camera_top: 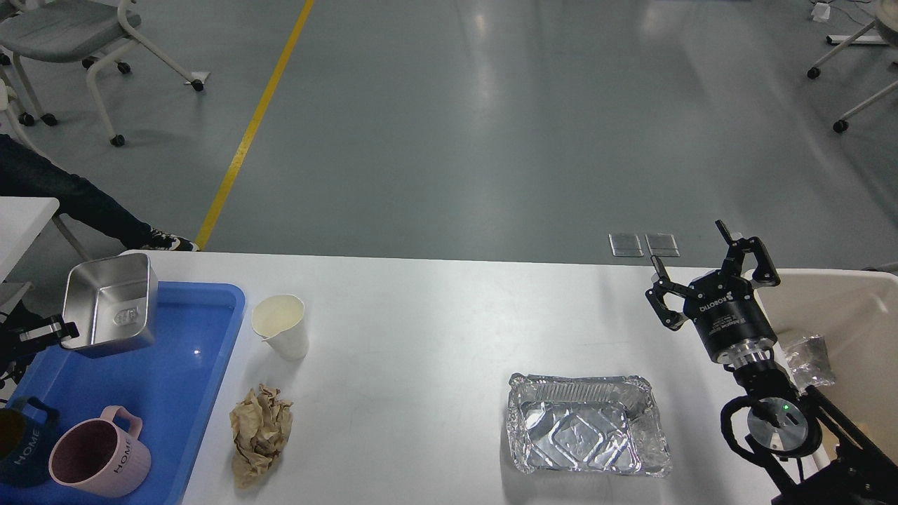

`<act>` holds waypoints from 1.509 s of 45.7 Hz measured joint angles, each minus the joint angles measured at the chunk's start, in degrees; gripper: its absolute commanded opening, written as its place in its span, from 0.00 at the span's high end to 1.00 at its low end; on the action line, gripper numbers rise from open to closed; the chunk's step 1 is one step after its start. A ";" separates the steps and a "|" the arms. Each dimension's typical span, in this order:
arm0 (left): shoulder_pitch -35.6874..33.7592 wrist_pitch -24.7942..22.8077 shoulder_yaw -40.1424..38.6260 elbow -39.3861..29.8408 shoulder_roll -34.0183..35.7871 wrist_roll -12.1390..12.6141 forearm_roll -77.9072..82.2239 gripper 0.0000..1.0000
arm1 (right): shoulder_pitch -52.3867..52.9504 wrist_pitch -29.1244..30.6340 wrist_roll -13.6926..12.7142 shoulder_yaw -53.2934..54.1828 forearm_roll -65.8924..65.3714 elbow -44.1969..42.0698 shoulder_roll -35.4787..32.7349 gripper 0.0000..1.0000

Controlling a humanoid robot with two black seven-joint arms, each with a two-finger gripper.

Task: Tidy desktop
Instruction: 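Lower the steel box into the blue tray and release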

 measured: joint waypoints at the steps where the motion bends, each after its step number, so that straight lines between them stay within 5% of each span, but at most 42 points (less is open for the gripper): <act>1: 0.27 0.00 0.00 0.62 -0.47 -0.15 0.06 1.00 | 0.00 0.00 0.00 0.00 0.00 0.00 -0.04 0.00; 41: 4.08 0.06 0.08 19.39 -18.71 -0.55 0.23 0.97 | -0.56 -0.02 0.00 0.00 0.00 0.00 -0.57 0.00; 45: 4.07 0.06 0.08 21.30 -20.51 -0.55 0.16 0.86 | -0.57 -0.01 -0.01 0.04 0.00 0.00 -0.62 0.00; 50: 3.92 0.06 -0.29 22.45 -22.13 -0.30 -0.41 0.54 | -0.57 0.03 -0.01 0.07 0.00 0.00 -0.58 0.00; 57: 3.78 0.05 -1.27 22.66 -22.61 0.17 -0.76 0.29 | -0.57 0.04 -0.01 0.10 0.00 0.00 -0.55 0.00; 69: 3.90 0.05 -4.13 22.56 -23.32 0.20 -1.06 0.07 | -0.56 0.04 -0.01 0.10 0.00 0.05 -0.38 0.00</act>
